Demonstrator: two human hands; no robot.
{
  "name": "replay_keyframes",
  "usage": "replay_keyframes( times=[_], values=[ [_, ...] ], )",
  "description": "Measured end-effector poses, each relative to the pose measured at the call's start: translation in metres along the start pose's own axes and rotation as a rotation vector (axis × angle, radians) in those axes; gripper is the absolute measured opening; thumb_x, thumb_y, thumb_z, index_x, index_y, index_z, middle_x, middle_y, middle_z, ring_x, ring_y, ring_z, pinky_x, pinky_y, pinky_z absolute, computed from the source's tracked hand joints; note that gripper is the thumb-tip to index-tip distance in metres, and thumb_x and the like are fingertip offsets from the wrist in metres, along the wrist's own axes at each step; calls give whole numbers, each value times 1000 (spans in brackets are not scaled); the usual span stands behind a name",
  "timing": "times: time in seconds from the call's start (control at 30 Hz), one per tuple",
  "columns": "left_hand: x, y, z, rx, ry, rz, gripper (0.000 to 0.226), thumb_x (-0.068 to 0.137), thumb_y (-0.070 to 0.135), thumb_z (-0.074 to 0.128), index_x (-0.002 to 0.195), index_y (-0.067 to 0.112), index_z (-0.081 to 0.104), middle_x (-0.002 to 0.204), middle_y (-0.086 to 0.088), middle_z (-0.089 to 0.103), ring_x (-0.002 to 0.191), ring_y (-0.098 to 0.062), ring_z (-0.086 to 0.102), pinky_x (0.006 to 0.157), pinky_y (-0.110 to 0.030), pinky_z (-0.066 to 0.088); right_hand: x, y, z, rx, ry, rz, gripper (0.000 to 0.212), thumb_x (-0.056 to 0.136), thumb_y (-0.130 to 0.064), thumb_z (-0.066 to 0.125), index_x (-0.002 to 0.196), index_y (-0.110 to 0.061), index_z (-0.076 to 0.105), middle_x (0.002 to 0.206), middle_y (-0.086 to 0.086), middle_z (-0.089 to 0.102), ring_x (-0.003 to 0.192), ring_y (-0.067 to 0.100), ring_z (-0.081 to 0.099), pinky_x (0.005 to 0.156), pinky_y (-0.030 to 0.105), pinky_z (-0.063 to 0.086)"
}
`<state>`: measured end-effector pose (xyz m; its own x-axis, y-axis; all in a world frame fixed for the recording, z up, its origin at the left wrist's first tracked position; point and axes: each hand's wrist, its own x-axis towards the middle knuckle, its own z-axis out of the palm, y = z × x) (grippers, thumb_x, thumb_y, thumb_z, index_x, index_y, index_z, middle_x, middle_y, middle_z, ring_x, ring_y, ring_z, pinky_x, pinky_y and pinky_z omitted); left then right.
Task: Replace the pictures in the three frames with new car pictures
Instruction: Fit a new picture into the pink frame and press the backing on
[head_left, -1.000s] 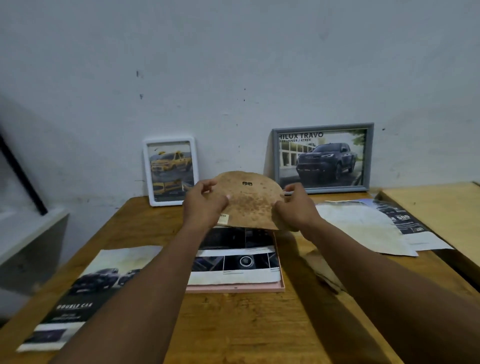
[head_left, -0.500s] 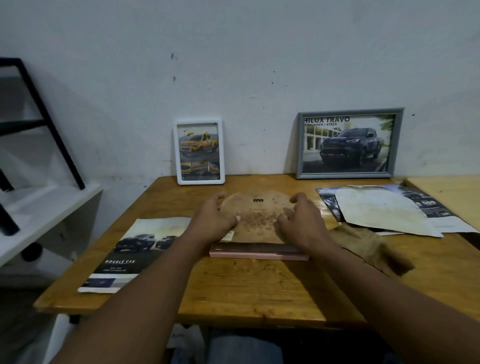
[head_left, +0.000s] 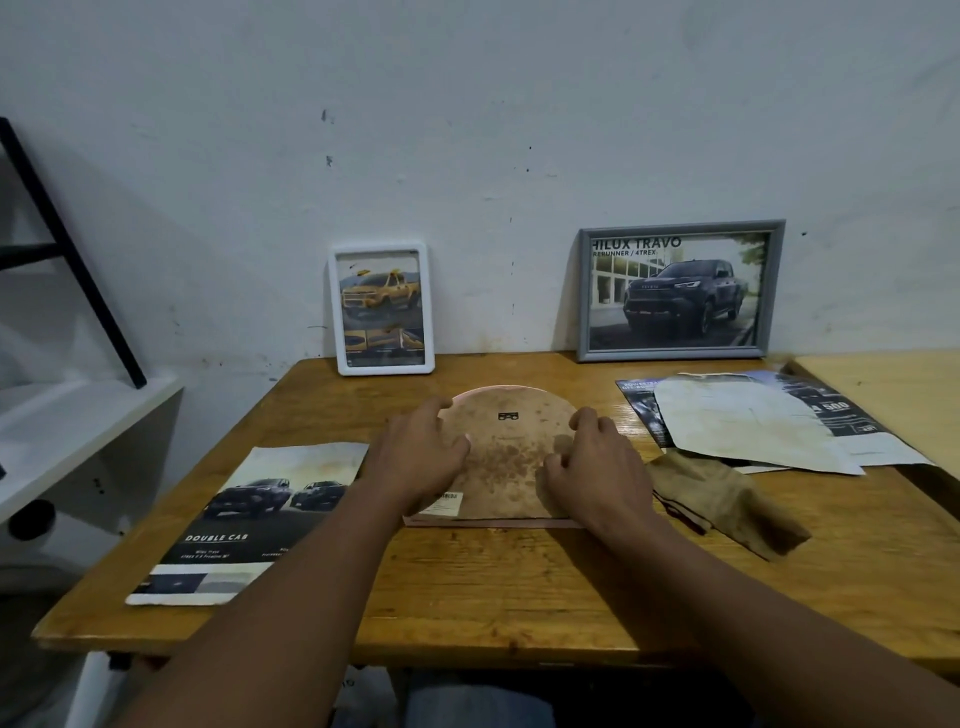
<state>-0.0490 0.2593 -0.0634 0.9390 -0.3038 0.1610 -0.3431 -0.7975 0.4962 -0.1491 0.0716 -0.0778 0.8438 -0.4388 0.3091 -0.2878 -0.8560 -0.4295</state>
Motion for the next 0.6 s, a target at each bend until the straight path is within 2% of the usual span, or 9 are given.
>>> replay_keyframes(
  times=[0.1, 0.23, 0.3, 0.47, 0.6],
  values=[
    [0, -7, 7, -134, -15, -16, 59, 86, 45, 67, 142, 37, 49, 131, 5, 63, 116, -19, 60, 93, -46, 56, 4, 3, 3, -54, -8, -44, 47, 91, -47, 52, 130, -21, 48, 129, 4, 55, 115, 24, 46, 92, 38, 46],
    [4, -16, 11, -171, 47, -31, 60, 87, 36, 74, 143, 31, 52, 131, 4, 65, 119, -19, 61, 96, -47, 55, 8, 1, 8, 55, -10, -28, 41, 88, -42, 57, 123, -22, 53, 125, 5, 55, 115, 23, 42, 94, 36, 42],
    [7, -17, 12, -166, 41, -42, 60, 88, 35, 74, 143, 31, 51, 132, 3, 65, 120, -20, 61, 96, -47, 55, 8, -2, 11, 36, -8, -33, 40, 89, -42, 56, 123, -22, 54, 125, 5, 54, 114, 24, 41, 95, 36, 41],
    [11, -15, 20, -89, 41, 10, 51, 96, 30, 65, 144, 26, 51, 138, 1, 61, 125, -22, 55, 97, -40, 51, 7, -4, 15, -112, -11, -125, 41, 92, -46, 47, 125, -22, 53, 127, 6, 53, 114, 24, 40, 91, 38, 39],
    [10, -7, 24, 96, 15, 89, 51, 102, 40, 50, 149, 24, 46, 149, 1, 52, 135, -27, 40, 103, -43, 42, 22, 1, 14, -146, -156, -255, 45, 97, -47, 37, 135, -23, 43, 141, 5, 46, 131, 24, 33, 103, 44, 31]
  ],
)
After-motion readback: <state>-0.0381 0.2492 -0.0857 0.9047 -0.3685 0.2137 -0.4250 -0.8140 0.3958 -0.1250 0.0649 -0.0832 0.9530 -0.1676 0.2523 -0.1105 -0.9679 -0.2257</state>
